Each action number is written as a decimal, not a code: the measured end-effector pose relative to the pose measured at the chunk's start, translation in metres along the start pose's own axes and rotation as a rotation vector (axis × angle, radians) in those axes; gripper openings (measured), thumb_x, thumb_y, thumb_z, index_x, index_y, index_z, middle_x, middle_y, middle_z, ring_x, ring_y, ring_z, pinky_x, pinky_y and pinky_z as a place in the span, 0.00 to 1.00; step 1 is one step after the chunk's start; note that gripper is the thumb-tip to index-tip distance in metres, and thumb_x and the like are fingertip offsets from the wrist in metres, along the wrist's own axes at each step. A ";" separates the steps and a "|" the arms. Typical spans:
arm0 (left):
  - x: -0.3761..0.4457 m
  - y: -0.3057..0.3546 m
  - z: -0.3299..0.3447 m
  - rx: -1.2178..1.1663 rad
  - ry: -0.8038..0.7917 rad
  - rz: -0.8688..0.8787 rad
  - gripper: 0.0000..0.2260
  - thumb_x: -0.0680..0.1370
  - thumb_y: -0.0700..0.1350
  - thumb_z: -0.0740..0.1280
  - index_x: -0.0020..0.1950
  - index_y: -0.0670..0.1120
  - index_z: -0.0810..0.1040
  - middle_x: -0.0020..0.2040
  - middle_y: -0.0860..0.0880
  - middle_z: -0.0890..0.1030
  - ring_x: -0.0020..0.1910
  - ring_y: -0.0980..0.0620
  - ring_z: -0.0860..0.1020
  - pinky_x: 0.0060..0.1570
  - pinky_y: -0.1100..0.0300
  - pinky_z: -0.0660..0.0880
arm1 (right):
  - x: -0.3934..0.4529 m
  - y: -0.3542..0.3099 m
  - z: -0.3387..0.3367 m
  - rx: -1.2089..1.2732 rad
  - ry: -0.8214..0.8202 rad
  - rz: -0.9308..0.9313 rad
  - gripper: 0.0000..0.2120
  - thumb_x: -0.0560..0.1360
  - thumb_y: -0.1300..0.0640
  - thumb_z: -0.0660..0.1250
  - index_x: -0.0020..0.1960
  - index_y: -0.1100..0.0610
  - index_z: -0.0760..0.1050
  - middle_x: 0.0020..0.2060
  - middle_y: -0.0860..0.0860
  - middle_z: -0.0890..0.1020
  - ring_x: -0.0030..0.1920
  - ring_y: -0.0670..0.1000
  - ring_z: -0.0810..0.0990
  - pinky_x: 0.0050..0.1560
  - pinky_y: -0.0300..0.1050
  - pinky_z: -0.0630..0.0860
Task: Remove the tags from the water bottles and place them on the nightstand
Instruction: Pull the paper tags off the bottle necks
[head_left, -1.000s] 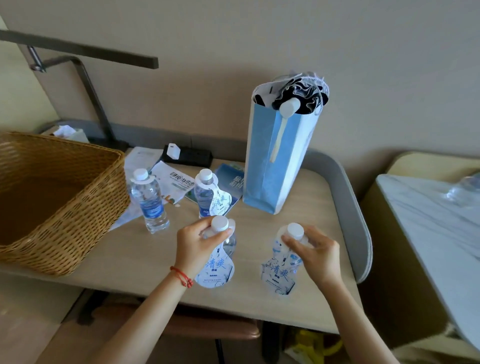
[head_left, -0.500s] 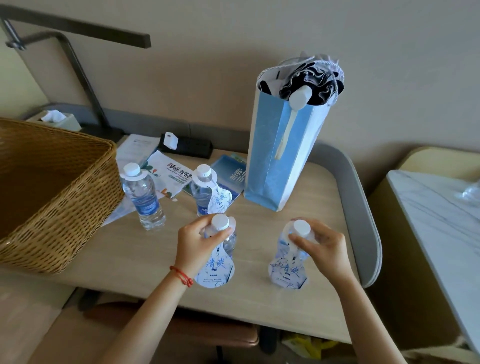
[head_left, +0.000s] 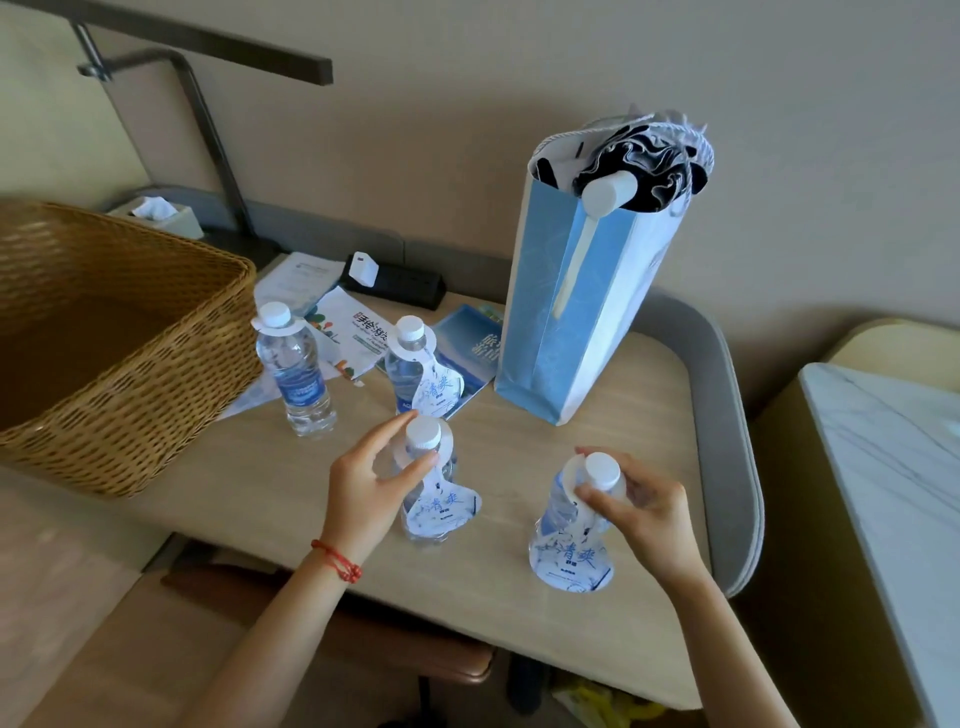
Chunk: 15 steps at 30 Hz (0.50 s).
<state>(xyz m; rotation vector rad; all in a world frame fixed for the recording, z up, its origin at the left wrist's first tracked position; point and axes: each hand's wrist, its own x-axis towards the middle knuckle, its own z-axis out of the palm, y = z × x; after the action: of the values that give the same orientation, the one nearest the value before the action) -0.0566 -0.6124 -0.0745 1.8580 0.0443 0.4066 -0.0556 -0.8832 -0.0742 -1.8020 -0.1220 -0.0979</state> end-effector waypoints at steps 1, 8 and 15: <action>-0.001 0.000 -0.001 -0.007 0.001 -0.001 0.19 0.68 0.38 0.74 0.58 0.45 0.78 0.55 0.48 0.81 0.56 0.53 0.78 0.57 0.57 0.72 | 0.000 0.001 0.001 0.006 0.003 0.000 0.15 0.66 0.64 0.75 0.50 0.53 0.81 0.48 0.43 0.84 0.51 0.45 0.81 0.51 0.37 0.77; -0.007 0.003 -0.009 0.006 0.053 0.018 0.18 0.70 0.39 0.72 0.57 0.55 0.75 0.56 0.53 0.80 0.58 0.55 0.77 0.59 0.62 0.71 | -0.002 -0.001 0.001 0.022 -0.008 0.010 0.16 0.67 0.62 0.74 0.51 0.48 0.80 0.48 0.40 0.84 0.52 0.44 0.81 0.46 0.31 0.76; -0.022 0.036 -0.005 0.039 0.126 0.311 0.10 0.72 0.41 0.69 0.53 0.45 0.79 0.52 0.49 0.81 0.51 0.50 0.80 0.52 0.52 0.76 | -0.011 -0.011 -0.011 0.082 0.030 -0.011 0.14 0.66 0.49 0.70 0.52 0.44 0.80 0.52 0.40 0.83 0.58 0.43 0.79 0.57 0.40 0.74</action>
<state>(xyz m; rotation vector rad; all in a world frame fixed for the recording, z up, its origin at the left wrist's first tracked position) -0.0849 -0.6242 -0.0455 1.8798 -0.1549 0.7424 -0.0679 -0.8913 -0.0625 -1.7175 -0.1131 -0.1257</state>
